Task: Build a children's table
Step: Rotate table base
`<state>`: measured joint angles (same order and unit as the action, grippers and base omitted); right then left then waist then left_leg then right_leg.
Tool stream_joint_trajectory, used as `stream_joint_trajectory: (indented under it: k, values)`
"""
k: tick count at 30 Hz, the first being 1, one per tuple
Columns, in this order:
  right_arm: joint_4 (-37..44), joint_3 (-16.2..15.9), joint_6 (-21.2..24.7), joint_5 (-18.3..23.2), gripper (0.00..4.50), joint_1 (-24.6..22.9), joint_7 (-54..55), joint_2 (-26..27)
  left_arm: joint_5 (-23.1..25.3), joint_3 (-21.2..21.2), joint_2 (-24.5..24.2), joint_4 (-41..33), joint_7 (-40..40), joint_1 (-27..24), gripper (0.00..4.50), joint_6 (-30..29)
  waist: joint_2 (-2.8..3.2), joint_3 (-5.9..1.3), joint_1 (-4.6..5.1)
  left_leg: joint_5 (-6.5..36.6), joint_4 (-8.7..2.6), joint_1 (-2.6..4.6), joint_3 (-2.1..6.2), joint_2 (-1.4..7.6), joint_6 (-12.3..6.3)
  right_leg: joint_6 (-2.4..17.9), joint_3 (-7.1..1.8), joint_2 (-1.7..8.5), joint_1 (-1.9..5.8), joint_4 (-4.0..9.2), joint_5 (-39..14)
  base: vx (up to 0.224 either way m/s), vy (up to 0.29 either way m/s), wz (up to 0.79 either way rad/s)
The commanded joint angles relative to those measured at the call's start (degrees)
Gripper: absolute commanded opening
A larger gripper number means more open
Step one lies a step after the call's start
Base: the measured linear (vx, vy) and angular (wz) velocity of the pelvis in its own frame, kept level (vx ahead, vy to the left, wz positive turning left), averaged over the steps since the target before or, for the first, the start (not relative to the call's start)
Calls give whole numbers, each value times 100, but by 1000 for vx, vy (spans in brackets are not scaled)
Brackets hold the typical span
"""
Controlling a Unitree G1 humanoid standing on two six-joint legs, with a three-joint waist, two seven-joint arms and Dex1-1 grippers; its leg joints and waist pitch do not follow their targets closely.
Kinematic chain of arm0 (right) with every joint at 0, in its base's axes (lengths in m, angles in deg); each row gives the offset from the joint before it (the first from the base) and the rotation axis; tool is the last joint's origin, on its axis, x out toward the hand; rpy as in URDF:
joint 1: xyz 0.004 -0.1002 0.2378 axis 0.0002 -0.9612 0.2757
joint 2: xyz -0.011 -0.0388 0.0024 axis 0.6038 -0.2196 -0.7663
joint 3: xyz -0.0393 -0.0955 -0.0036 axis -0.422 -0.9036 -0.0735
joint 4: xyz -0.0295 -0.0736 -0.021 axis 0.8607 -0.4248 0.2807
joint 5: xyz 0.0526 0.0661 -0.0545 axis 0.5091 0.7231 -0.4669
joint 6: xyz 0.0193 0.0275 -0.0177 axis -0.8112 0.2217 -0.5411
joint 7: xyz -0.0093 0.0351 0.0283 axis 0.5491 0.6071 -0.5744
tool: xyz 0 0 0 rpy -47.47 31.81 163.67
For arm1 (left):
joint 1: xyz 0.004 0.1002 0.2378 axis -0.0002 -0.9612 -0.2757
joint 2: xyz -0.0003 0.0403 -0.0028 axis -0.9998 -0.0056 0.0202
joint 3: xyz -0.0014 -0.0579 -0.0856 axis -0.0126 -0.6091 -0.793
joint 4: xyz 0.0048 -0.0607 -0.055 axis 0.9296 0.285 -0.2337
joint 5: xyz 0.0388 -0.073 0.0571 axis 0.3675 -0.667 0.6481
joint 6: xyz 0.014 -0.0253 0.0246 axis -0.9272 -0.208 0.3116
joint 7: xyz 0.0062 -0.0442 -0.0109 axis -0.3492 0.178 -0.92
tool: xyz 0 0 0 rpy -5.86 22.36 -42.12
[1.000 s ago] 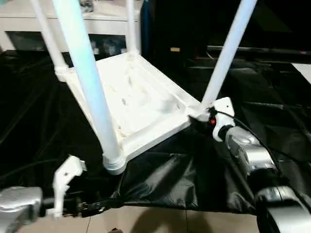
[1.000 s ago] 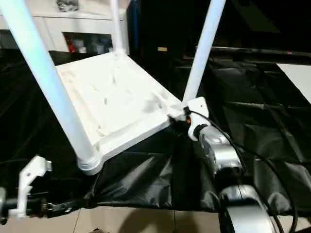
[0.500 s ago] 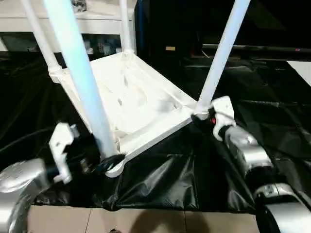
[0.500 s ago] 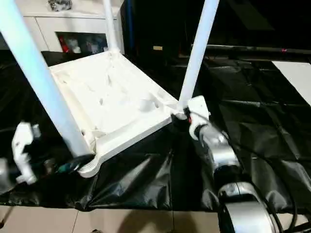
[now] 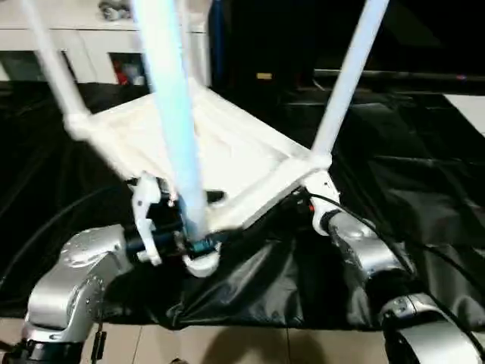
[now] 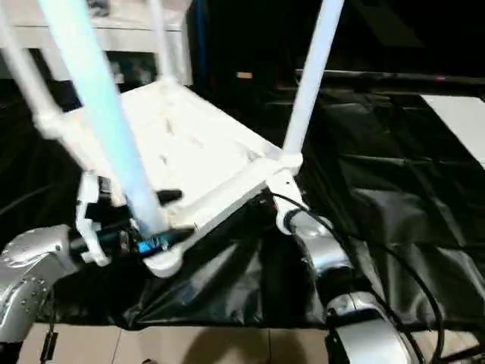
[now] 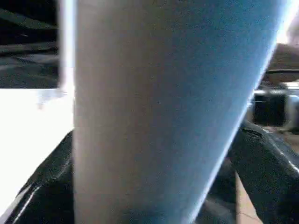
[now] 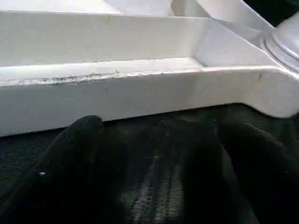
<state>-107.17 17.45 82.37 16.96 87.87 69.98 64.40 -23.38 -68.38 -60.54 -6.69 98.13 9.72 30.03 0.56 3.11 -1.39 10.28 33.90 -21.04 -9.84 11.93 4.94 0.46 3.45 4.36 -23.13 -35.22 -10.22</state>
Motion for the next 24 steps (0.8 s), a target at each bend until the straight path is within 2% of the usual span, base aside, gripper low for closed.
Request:
stream_joint_trajectory:
  k: [1,2,5,7,9,10,11,13,14,15,16,17,18,19,20,21,24]
  values:
    - [-4,-93,-95,-18,450,235,-87,177,-215,468,202,-295,177,121,448,-120,1,-377,-7,1289,-380,24,-28,59,-35,1250,-221,234,288,370,-1102,0,0,0]
    - [-6,-99,-99,-23,450,239,-93,182,-218,485,222,-295,170,131,448,-124,16,-384,-14,1206,-367,27,-32,56,-52,1281,-223,235,291,356,-983,0,0,0]
    - [-63,-159,-163,-81,450,285,-163,259,-166,769,561,-202,15,340,448,-136,-19,-380,13,1156,-364,3,-38,52,-102,1307,-224,240,314,359,-950,0,0,0]
    - [-104,-179,-194,-96,450,299,-174,282,-112,901,731,-106,-50,463,448,-118,-14,-380,15,1164,-357,14,-40,54,-119,1305,-227,243,307,370,-1000,0,0,0]
    - [-156,-183,-224,-105,450,315,-177,301,10,1001,870,29,-157,587,448,-56,-18,-374,25,1180,-353,17,-45,52,-128,1296,-227,238,304,384,-1025,0,0,0]
    - [-167,-188,-251,-111,450,308,-196,317,268,1145,1009,310,-275,767,448,98,-25,-380,33,1170,-353,6,-39,49,-132,1283,-225,243,318,378,-1038,0,0,0]
    - [-165,-186,-263,-108,450,303,-217,324,383,1208,1057,433,-317,840,448,171,-27,-373,34,1223,-349,24,-42,53,-144,1252,-226,243,304,398,-1128,0,0,0]
    - [-146,-185,-279,-98,450,289,-258,330,481,1261,1131,595,-345,933,448,260,-36,-373,44,1233,-349,7,-37,46,-150,1207,-224,252,316,412,-1246,0,0,0]
    - [-104,-196,-318,-82,450,252,-362,334,602,1323,1267,854,-401,1095,448,393,20,-375,47,1234,-351,5,-28,48,-139,1208,-223,258,318,404,-1247,0,0,0]
    - [-74,-204,-333,-74,450,228,-419,336,673,1358,1332,979,-432,1173,448,469,-11,-381,52,1263,-336,27,-43,43,-157,1204,-224,240,301,431,-1228,0,0,0]
    - [-54,-225,-366,-116,450,195,-443,324,824,1428,1445,1241,-562,1344,448,583,-16,-384,55,1212,-346,1,-30,47,-169,1236,-222,248,328,411,-1152,0,0,0]
    - [-66,-229,-382,-138,450,194,-425,318,879,1447,1470,1321,-617,1393,448,625,-17,-392,45,1181,-337,14,-30,49,-178,1255,-220,247,324,408,-1084,0,0,0]
    - [-79,-223,-401,-161,450,193,-378,297,1005,1471,1498,1458,-699,1464,448,768,-26,-389,56,1161,-340,-4,-27,47,-184,1271,-218,248,336,399,-1056,0,0,0]
    - [-101,-217,-421,-174,450,195,-343,285,1091,1486,1513,1555,-748,1505,448,881,68,-395,41,1167,-334,13,-19,47,-182,1284,-216,256,326,403,-1047,0,0,0]
    - [-116,-183,-424,-158,450,200,-315,262,1163,1490,1507,1676,-808,1559,448,926,37,-400,62,1171,-329,3,-22,46,-188,1309,-213,252,339,406,-981,0,0,0]
    - [-120,-122,-428,-134,450,203,-274,200,1318,1485,1469,1843,-916,1621,448,1073,31,-410,67,1125,-327,0,-21,46,-212,1345,-211,244,346,395,-858,0,0,0]
    - [-116,-12,-435,-88,450,190,-260,74,1527,1458,1382,2091,-997,1694,448,1297,42,-417,58,1119,-321,16,-18,42,-260,1379,-202,240,342,398,-803,0,0,0]
